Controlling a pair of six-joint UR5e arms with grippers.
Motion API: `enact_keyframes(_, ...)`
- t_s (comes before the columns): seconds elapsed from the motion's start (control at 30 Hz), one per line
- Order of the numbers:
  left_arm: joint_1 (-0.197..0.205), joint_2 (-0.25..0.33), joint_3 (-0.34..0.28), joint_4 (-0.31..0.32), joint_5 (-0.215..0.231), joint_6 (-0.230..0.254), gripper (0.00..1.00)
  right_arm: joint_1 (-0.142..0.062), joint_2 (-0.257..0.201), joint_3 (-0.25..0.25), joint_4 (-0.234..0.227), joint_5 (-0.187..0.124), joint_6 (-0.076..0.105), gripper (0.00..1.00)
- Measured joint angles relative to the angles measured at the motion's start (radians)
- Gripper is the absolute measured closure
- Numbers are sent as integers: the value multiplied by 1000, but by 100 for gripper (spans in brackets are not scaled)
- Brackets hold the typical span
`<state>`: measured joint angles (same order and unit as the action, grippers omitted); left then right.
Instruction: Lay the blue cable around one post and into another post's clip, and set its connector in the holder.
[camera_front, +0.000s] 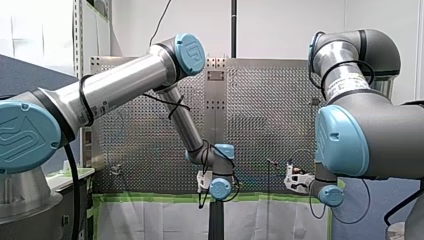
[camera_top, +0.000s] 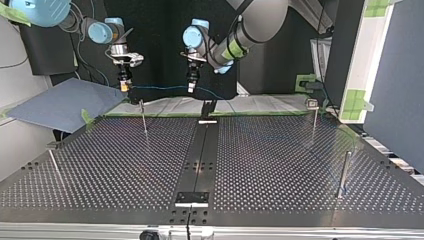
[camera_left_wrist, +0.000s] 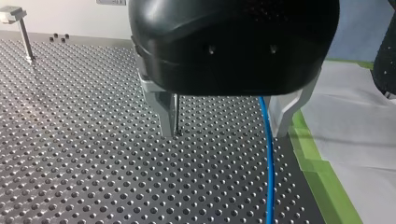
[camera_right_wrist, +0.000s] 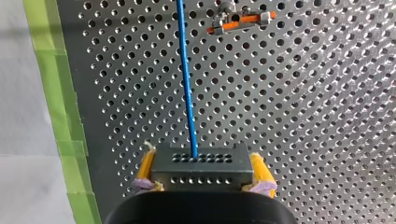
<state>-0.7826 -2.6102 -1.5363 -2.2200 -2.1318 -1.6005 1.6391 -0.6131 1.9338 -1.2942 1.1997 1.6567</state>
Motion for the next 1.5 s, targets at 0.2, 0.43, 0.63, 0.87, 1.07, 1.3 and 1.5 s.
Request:
enact_keyframes(0.2,-3,0,0,0,-3,-3,11,0,0,0,4,3,-4,79)
enact_keyframes(0.43,0,0,0,4,11,-20,43,0,0,0,5,4,-6,79)
enact_keyframes(0.63,3,0,0,14,33,-38,48,0,0,0,5,5,-6,79)
enact_keyframes(0.87,5,0,0,20,43,-41,50,0,0,0,5,5,-6,79)
enact_keyframes(1.07,8,0,0,23,41,-41,50,0,0,0,8,6,-9,79)
enact_keyframes(1.3,10,0,0,27,39,-41,56,0,0,0,10,6,-11,79)
enact_keyframes(1.5,11,0,0,30,42,-41,78,0,0,0,11,6,-14,79)
